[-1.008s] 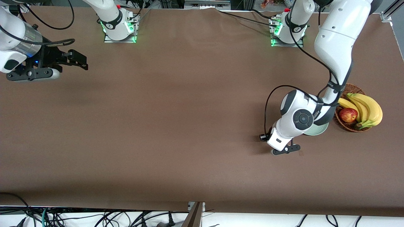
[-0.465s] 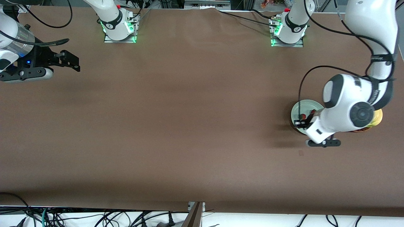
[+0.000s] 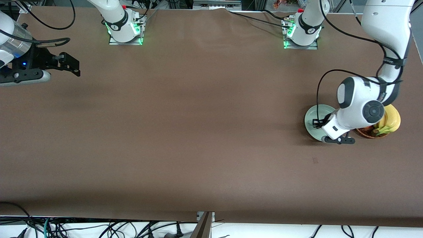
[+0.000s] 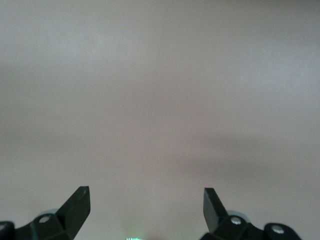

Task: Collect all strawberries into plate
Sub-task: 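Lower the strawberry onto the green plate and open the left gripper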

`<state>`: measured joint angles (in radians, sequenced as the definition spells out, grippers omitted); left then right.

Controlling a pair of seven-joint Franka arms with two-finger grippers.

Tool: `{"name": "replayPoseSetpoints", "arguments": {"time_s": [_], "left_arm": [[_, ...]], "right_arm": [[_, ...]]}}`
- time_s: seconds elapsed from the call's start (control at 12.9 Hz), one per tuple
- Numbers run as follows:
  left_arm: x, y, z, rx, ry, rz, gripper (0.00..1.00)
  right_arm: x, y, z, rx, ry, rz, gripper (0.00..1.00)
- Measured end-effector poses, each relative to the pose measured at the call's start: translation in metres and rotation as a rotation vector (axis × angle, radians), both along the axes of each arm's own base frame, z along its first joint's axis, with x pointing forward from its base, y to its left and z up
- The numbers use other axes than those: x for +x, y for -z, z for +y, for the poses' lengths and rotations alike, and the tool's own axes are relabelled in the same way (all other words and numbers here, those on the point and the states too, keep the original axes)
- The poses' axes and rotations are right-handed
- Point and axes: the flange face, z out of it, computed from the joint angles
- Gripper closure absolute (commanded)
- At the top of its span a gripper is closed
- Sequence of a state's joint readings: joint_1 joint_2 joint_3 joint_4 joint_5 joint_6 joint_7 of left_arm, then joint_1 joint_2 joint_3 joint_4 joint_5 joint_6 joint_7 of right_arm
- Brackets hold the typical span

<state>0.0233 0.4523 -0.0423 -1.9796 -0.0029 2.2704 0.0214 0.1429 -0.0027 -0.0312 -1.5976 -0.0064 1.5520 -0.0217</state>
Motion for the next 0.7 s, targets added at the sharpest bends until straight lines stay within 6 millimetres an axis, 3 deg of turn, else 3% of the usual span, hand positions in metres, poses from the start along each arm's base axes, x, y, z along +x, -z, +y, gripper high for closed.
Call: {"name": "replayPoseSetpoints", "arguments": {"time_s": [0.08, 0.16, 0.47, 0.54, 0.7], "left_arm": [[-0.005, 0.008, 0.000, 0.000, 0.001, 0.004, 0.67], [-0.007, 0.011, 0.000, 0.000, 0.001, 0.007, 0.02], [-0.002, 0.002, 0.000, 0.000, 0.001, -0.008, 0.00], [0.002, -0.011, 0.002, 0.001, -0.001, -0.007, 0.00], [0.014, -0.059, 0.005, 0.004, -0.002, 0.003, 0.00]], "right_arm": [[0.002, -0.005, -0.001, 0.001, 0.002, -0.012, 0.01], [0.004, -0.007, -0.002, 0.002, 0.005, -0.017, 0.01], [0.011, -0.003, -0.005, 0.000, 0.012, -0.013, 0.00], [0.012, -0.002, -0.005, 0.000, 0.011, -0.012, 0.00], [0.012, -0.002, -0.005, 0.000, 0.012, -0.012, 0.01]]}}
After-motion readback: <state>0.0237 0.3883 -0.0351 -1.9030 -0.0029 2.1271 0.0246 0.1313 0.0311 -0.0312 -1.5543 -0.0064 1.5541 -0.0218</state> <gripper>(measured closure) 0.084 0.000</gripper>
